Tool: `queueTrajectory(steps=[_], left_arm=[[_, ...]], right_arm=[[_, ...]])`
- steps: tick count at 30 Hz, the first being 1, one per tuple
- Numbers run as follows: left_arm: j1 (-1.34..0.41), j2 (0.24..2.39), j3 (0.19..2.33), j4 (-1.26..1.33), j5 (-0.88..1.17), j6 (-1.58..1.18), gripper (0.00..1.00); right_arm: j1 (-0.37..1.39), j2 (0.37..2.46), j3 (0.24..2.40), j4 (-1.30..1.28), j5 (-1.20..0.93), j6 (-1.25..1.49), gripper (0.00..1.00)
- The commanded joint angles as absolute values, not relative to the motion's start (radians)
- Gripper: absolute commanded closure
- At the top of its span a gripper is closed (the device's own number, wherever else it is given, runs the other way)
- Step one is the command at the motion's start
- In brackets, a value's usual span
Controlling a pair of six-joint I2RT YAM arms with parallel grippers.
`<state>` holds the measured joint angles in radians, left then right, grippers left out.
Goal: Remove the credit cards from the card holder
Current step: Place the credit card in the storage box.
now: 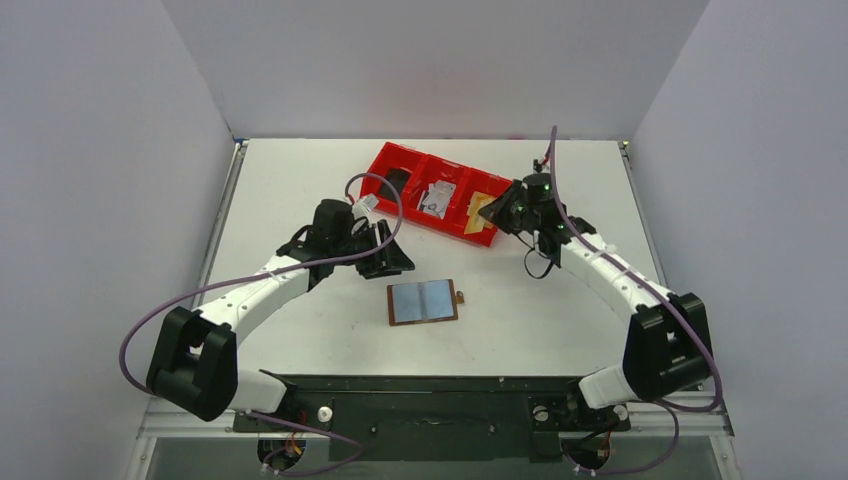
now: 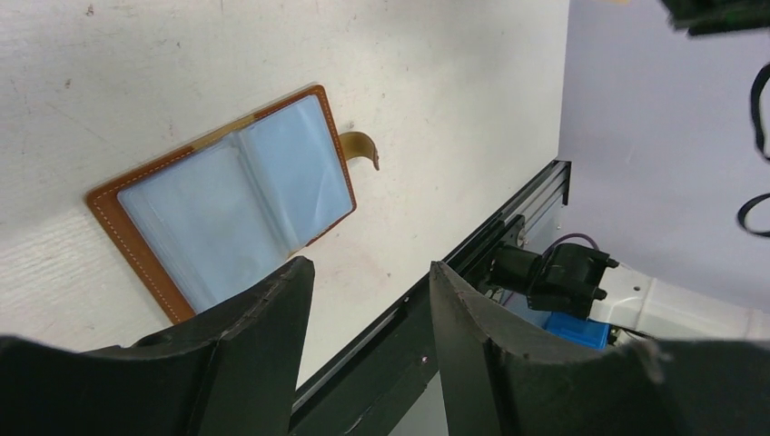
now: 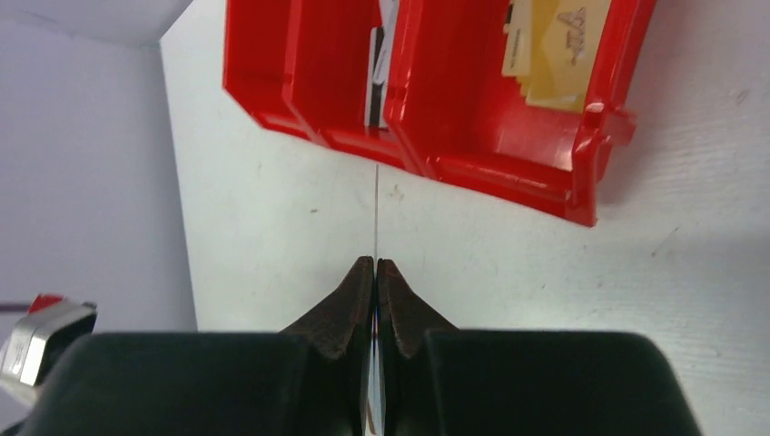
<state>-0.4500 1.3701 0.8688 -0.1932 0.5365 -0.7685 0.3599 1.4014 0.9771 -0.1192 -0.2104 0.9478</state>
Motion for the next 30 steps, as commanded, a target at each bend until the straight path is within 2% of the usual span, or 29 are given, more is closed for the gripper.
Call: queueTrajectory(steps=[1,11,27,29,30], left_arm=[[-0.446,1.341,0.914,-0.228,0.524,-0.701,0.52],[-0.445,1.334,0.922,-0.248,0.546,-0.681,0.52],[-0.443,1.345,0.961,-0.285,0.55,-0.673,0.52],[-0.443,1.349,0.966,-0.289,0.55,-0.672,0.52],[-0.443,1.351,0.966,-0.289,0.551,-0.672,0.52]], right_arm=[[0.339,1.547,1.136,-0.24,-0.094,0.862,1.0],[0.305,1.847,1.449,-0.341,-0.07,0.819,1.0],[0.264,2.094,1.698,-0.435,-0.119,0.785,1.0],[0.263,2.103,1.713,-0.446,-0.121,0.779,0.95],[0.264,2.105,1.719,-0.448,-0.124,0.777,0.88]])
